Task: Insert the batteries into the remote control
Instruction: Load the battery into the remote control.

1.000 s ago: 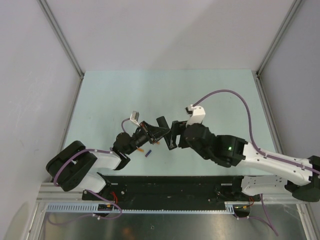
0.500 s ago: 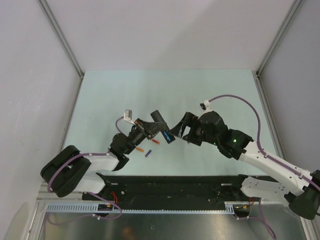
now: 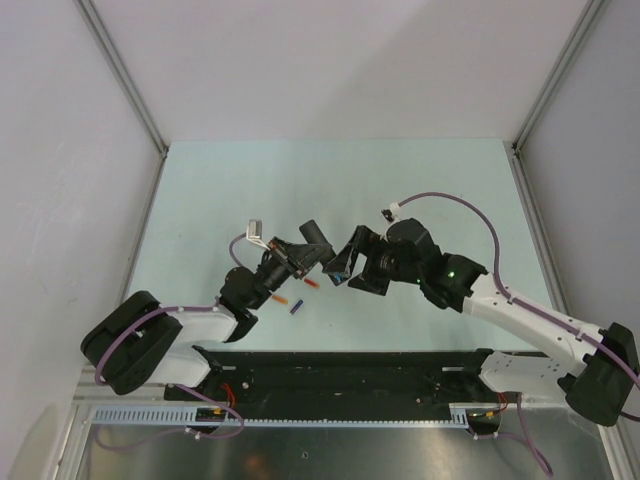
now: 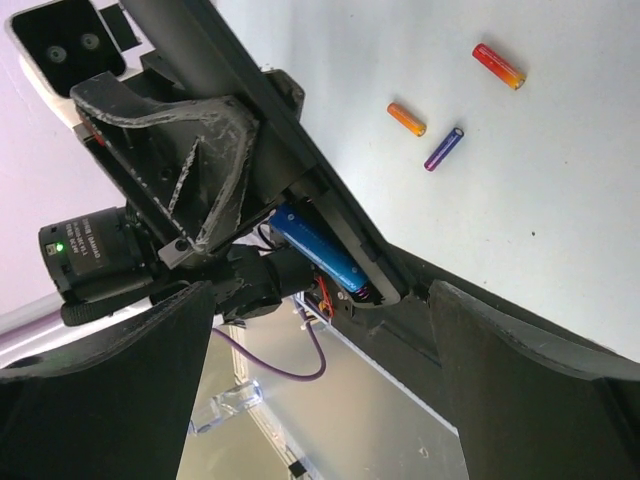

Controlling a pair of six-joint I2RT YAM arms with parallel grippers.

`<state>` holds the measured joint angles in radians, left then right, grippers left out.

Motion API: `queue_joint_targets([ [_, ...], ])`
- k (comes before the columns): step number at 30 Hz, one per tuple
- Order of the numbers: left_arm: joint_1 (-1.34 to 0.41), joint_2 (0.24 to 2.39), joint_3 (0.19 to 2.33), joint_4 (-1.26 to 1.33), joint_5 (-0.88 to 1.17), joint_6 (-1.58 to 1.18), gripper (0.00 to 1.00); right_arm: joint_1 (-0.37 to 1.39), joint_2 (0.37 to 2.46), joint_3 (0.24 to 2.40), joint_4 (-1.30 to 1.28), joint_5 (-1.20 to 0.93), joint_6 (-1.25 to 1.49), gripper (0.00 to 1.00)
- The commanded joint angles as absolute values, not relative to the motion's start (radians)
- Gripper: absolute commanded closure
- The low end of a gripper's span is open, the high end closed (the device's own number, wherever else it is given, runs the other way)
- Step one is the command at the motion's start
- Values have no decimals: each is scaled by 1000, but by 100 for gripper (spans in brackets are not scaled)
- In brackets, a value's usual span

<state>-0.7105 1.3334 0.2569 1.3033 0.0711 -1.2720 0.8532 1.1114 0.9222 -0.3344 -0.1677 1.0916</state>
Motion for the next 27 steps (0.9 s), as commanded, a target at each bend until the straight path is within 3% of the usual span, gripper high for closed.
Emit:
queue_joint_targets([
  [1, -709, 1313, 252, 1537, 69, -1247, 100, 844, 1129, 917, -290, -181, 1112, 9],
  [16, -709, 1299, 238, 1536, 77, -1256, 100, 822, 1157, 893, -258, -155, 1140, 21],
  [27, -709, 1296, 233, 1539, 75, -1255, 100, 816, 1167, 881, -232, -149, 1160, 21],
])
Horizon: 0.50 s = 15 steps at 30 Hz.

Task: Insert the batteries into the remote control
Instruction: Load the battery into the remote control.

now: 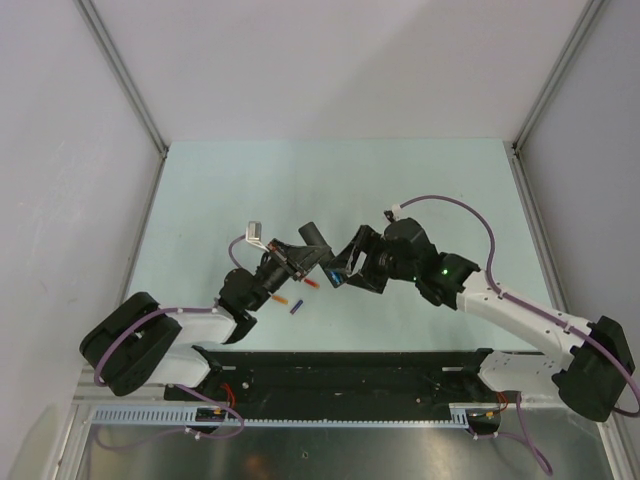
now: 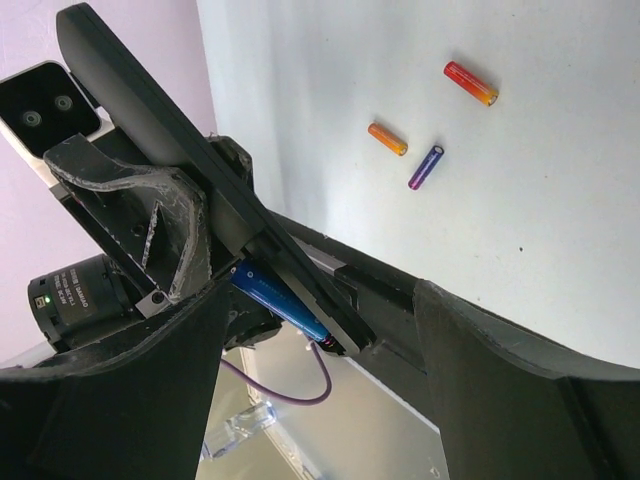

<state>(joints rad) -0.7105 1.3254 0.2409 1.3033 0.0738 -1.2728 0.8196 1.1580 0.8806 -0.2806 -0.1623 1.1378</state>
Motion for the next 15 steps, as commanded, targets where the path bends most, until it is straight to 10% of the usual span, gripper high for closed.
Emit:
queue_joint_targets([
  [1, -709, 1295, 233, 1539, 77, -1256, 100, 815, 1169, 879, -227, -149, 1160, 21],
  [15, -709, 1293, 235, 1537, 74, -1256, 100, 812, 1177, 876, -225, -141, 1158, 26],
])
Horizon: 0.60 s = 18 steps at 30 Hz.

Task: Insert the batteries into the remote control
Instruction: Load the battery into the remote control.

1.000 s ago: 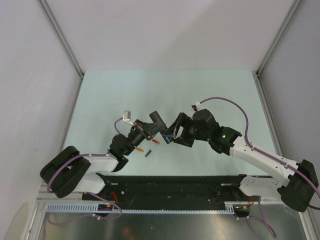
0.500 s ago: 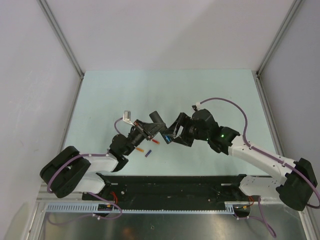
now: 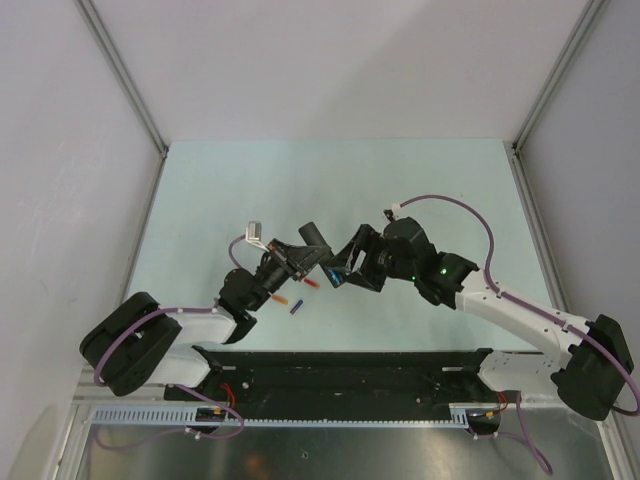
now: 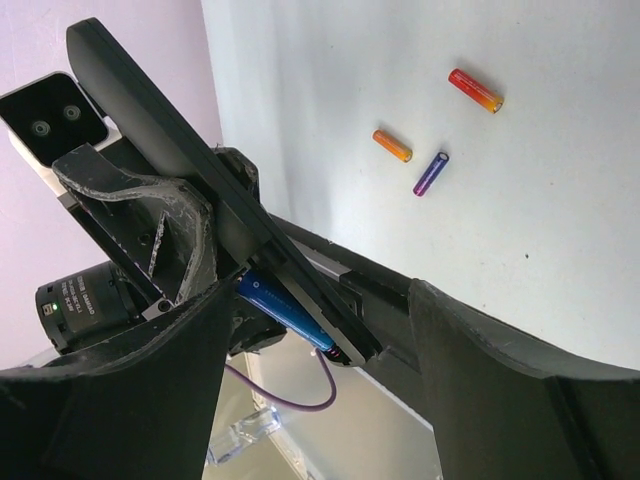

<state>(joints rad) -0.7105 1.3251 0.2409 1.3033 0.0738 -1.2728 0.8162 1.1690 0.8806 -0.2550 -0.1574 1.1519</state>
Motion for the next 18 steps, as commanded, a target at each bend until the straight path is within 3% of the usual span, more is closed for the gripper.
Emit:
queue_joint_targets([
  [1, -709, 1293, 233, 1539, 75, -1258, 100, 811, 1178, 874, -224, -141, 1158, 27],
  [5, -709, 1287, 233, 1539, 72, -1255, 100, 810, 1178, 871, -219, -146, 1157, 36],
  [10, -709, 1284, 233, 1539, 69, -1253, 100, 811, 1177, 865, -216, -146, 1157, 39],
  [15, -709, 1285, 236, 1539, 72, -1255, 100, 816, 1174, 867, -215, -144, 1154, 35],
  [18, -709, 1290, 236, 1539, 72, -1253, 100, 821, 1173, 865, -209, -141, 1149, 26],
])
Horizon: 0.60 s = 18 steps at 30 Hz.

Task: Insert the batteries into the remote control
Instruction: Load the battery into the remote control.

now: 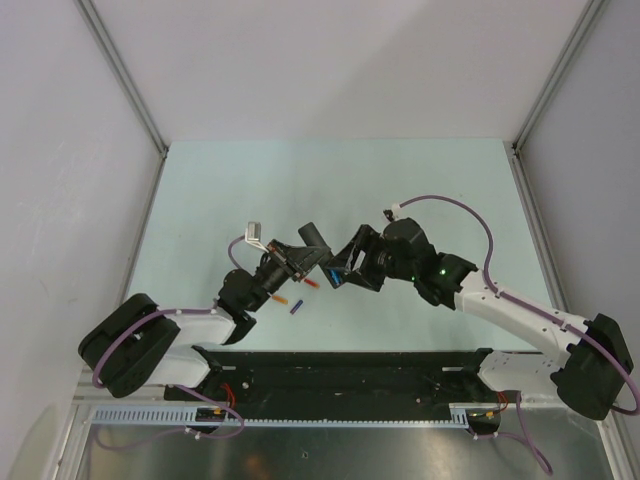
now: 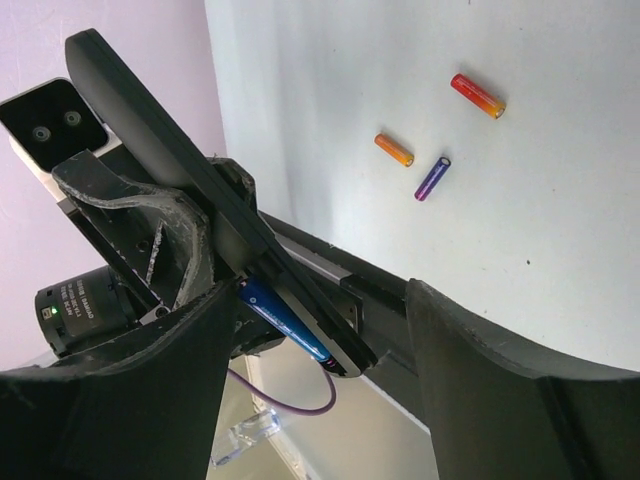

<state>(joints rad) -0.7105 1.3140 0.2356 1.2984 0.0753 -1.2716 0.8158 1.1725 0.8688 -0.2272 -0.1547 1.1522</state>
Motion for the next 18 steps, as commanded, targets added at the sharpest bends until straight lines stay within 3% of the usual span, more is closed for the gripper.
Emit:
queue_joint_targets([
  [1, -709, 1293, 235, 1539, 72, -1253, 100, 822, 1172, 865, -207, -143, 1147, 24],
  [9, -709, 1312, 235, 1540, 71, -1262, 100, 830, 1149, 865, -201, -135, 1143, 16],
  [18, -709, 1298, 236, 1543, 66, -1253, 100, 802, 1101, 865, -233, -110, 1160, 19],
])
